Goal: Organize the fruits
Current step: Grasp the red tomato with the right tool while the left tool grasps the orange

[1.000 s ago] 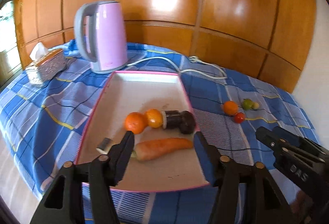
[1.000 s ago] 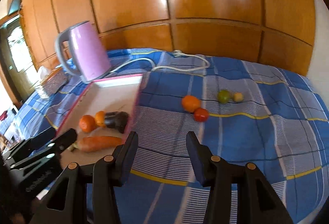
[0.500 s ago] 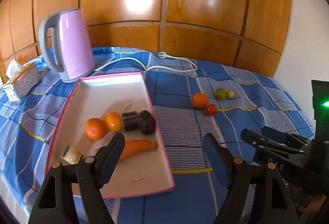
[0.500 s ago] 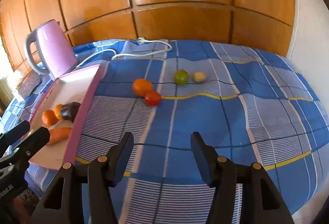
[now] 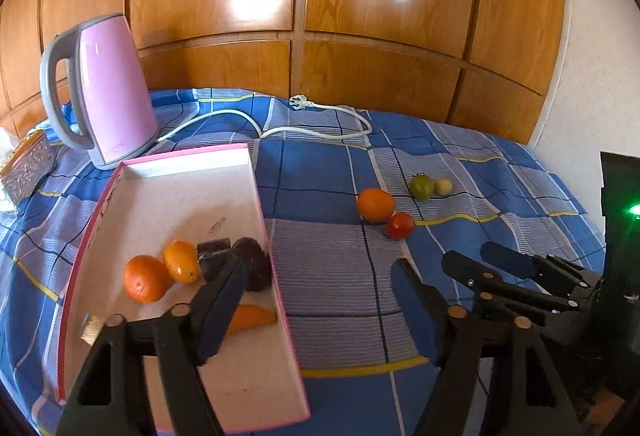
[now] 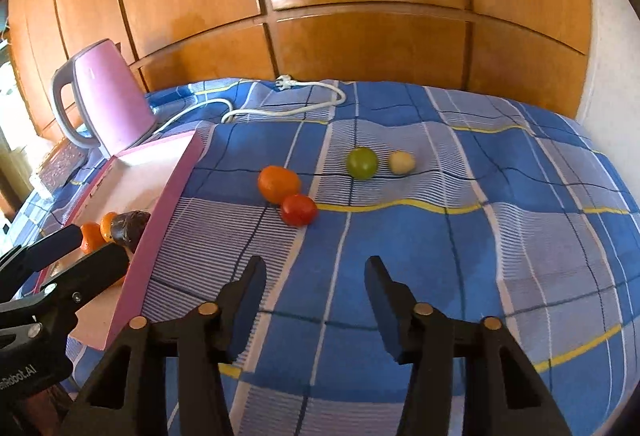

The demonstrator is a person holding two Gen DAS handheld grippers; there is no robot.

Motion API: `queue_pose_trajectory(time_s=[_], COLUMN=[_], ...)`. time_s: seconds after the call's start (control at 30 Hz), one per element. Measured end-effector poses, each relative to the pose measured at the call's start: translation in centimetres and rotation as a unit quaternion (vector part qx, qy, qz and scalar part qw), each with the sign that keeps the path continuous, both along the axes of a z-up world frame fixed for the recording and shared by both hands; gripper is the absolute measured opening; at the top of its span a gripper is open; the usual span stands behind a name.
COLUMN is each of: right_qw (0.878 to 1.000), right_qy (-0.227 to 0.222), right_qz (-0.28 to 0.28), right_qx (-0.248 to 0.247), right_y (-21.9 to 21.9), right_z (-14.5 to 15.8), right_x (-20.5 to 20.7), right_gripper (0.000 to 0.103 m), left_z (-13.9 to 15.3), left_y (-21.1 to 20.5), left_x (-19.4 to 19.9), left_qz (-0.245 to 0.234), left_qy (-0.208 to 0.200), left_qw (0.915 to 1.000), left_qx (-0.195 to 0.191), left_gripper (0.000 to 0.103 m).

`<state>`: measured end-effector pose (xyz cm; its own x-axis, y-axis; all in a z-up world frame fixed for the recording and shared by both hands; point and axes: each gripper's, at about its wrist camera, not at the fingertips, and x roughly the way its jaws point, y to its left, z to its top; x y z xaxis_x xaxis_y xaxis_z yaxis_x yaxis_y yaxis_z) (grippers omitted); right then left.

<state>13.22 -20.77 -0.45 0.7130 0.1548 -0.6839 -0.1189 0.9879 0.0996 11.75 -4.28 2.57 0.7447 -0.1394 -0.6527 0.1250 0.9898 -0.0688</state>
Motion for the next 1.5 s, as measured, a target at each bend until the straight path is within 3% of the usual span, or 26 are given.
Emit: queue_pose_trajectory(time_s=[0.17, 0.6, 0.63, 0.67, 1.1, 1.5], right_qw=[1.000, 0.999, 0.999, 0.999, 0.999, 0.998], right_qy=[0.009, 0.034, 0.035, 0.033, 0.022, 0.025], right_qz=[0.008, 0.028, 0.029, 0.024, -0.049, -0.060], right_qx=[-0.001, -0.010, -0.013, -0.020, 0.003, 0.015], right_y=[0.4, 2.0, 2.1, 2.2, -1.9, -2.8], right_z=[-0.8, -2.4, -2.5, -2.6, -3.1, -3.3], right_x=[2.3, 7.2, 7.4, 7.4, 5.6, 5.1], right_gripper=[0.045, 0.045, 0.037, 0.027, 0.026, 0.026], left_z=[-0.4, -1.3, -1.4, -1.4, -1.6, -3.0], left_y=[-0.2, -0.1, -0.1, -0.2, -1.6, -4.4], left_x=[1.6, 4.6, 4.7, 4.8, 6.2, 9.9], left_qz=[0.002, 0.026, 0.026, 0.026, 0.013, -0.013], left_qy=[0.006, 0.032, 0.033, 0.033, 0.050, 0.072], left_qw=[1.0000, 0.9988, 0.9987, 0.9987, 0.9980, 0.9968], left_qx=[-0.005, -0.028, -0.028, -0.028, -0.036, -0.031], left_gripper=[0.062, 0.061, 0.061, 0.061, 0.061, 0.061])
